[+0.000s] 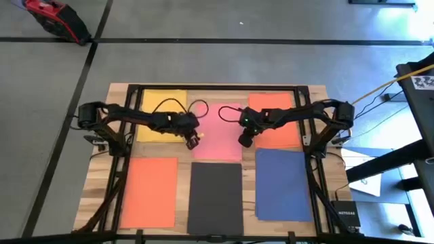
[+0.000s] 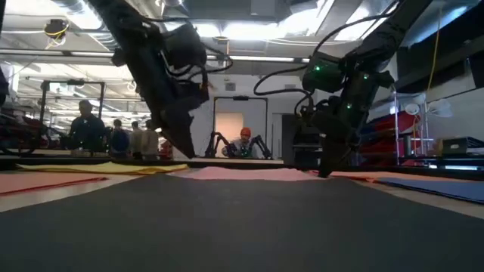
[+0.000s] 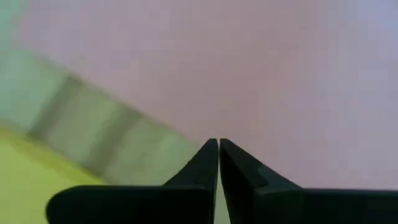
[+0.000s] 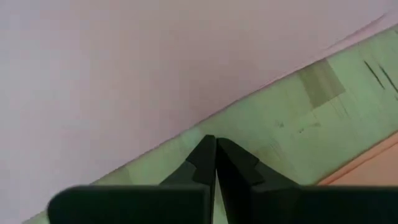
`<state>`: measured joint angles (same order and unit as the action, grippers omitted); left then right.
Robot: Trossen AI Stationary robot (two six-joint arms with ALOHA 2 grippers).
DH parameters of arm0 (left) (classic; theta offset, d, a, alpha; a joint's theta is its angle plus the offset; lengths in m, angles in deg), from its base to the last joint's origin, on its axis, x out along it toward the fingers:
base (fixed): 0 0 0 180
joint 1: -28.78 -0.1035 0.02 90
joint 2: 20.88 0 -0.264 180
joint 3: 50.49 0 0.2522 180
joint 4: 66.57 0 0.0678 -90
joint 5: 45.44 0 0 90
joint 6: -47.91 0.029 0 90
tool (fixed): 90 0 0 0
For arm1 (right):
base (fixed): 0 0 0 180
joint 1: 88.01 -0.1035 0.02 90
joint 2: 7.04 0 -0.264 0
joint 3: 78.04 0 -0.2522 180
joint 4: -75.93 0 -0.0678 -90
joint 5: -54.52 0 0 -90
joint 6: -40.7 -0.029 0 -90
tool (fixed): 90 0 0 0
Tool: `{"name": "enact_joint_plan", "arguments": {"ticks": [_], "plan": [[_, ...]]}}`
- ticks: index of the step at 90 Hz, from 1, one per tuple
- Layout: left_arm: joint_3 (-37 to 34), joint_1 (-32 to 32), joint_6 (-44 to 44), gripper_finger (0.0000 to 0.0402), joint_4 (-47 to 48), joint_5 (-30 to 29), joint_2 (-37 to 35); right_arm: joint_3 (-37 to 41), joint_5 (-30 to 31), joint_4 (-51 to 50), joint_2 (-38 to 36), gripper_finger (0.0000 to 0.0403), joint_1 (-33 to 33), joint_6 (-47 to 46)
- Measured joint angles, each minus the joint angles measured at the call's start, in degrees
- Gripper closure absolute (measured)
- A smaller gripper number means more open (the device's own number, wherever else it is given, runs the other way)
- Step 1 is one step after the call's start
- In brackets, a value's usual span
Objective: Organize paper
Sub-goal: Stack the pink paper on top of the pink paper
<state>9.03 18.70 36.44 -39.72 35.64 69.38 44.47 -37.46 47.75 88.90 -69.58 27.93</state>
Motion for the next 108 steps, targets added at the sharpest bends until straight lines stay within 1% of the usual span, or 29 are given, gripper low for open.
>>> {"name": "enact_joint_plan", "arguments": {"ticks": [10,17,25,38,69,87,101,108], "plan": [[0.1,3.4,1.5,0.0402,-5.0,0.5,1.5,0.2,1.2,-0.4,-2.2,0.0403,0.0,0.2],[0.1,4.6,2.6,0.0402,-9.5,0.6,3.5,0.2,2.2,-0.2,-3.6,0.0403,0.1,0.5],[0.1,4.5,3.0,0.0402,-12.4,0.5,6.3,0.1,2.0,-0.4,-4.1,0.0403,0.0,0.8],[0.1,2.5,2.5,0.0402,-13.7,0.4,9.9,0.1,1.2,-0.9,-4.1,0.0403,0.0,1.1],[0.3,-2.9,5.1,0.0402,-14.5,0.3,10.9,0.0,0.7,-1.3,-4.2,0.0403,0.0,1.3],[0.7,-4.4,6.0,0.0402,-14.1,0.4,11.0,-0.1,0.7,-1.2,-4.2,0.0403,-0.1,1.6],[2.6,-4.4,7.5,0.0402,-11.2,0.2,10.5,-0.1,0.8,-1.2,-4.3,0.0403,-0.1,2.1],[3.8,-4.3,7.7,0.0402,-8.8,0.2,8.7,-0.1,0.9,-1.2,-4.3,0.0403,-0.1,2.3]]}}
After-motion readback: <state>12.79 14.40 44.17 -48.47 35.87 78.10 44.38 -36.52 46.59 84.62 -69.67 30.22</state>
